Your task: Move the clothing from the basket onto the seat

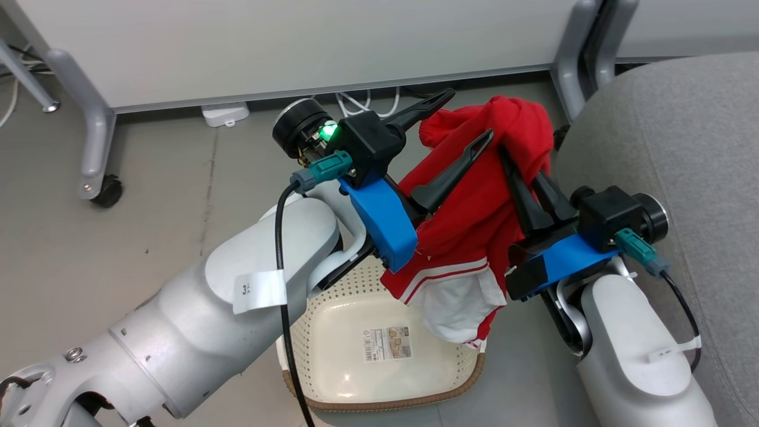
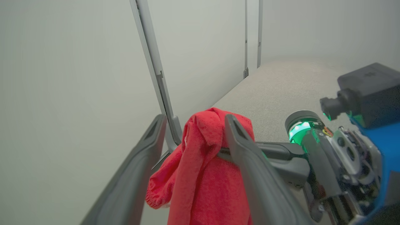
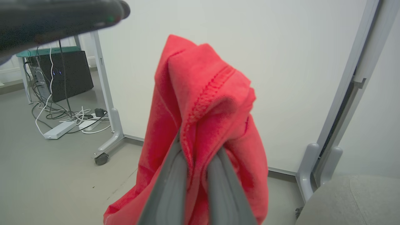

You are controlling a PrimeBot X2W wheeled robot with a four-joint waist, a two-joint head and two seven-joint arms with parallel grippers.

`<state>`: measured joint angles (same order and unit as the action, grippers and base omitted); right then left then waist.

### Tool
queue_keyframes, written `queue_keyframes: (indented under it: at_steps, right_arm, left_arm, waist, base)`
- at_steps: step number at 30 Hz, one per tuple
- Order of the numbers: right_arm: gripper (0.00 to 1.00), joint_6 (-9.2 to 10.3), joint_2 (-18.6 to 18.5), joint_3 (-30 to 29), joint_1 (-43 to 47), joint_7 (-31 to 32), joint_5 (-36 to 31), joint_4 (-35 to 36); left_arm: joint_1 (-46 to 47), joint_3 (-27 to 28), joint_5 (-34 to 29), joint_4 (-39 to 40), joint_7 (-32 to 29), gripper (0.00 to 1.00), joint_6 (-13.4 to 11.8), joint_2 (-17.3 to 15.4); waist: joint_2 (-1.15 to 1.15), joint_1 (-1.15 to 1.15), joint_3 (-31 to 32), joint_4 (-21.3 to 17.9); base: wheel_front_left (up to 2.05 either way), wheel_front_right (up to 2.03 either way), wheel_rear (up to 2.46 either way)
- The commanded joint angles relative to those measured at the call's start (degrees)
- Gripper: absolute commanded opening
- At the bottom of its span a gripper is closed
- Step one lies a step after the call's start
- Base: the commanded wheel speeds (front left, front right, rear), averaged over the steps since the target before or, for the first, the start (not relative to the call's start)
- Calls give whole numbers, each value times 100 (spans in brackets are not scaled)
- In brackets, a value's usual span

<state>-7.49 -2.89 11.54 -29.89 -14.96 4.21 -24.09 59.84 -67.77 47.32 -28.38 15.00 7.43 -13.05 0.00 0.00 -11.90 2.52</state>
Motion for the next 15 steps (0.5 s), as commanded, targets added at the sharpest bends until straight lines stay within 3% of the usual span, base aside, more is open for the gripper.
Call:
queue_keyframes:
  at_steps: [1,15]
  right_arm:
    - [0,0,1,-45,52,-36,-25,94]
    - [0,0,2,-741,387,-35,-203,863]
  left_arm:
    - [-70,21,-36,11,28,100,7,-36]
    - [-162,-64,-190,51,28,100,1,-197]
  waist:
    - [0,0,-47,-112]
    - [0,0,-352,-1073]
  base:
    - [0,0,0]
    - [0,0,0]
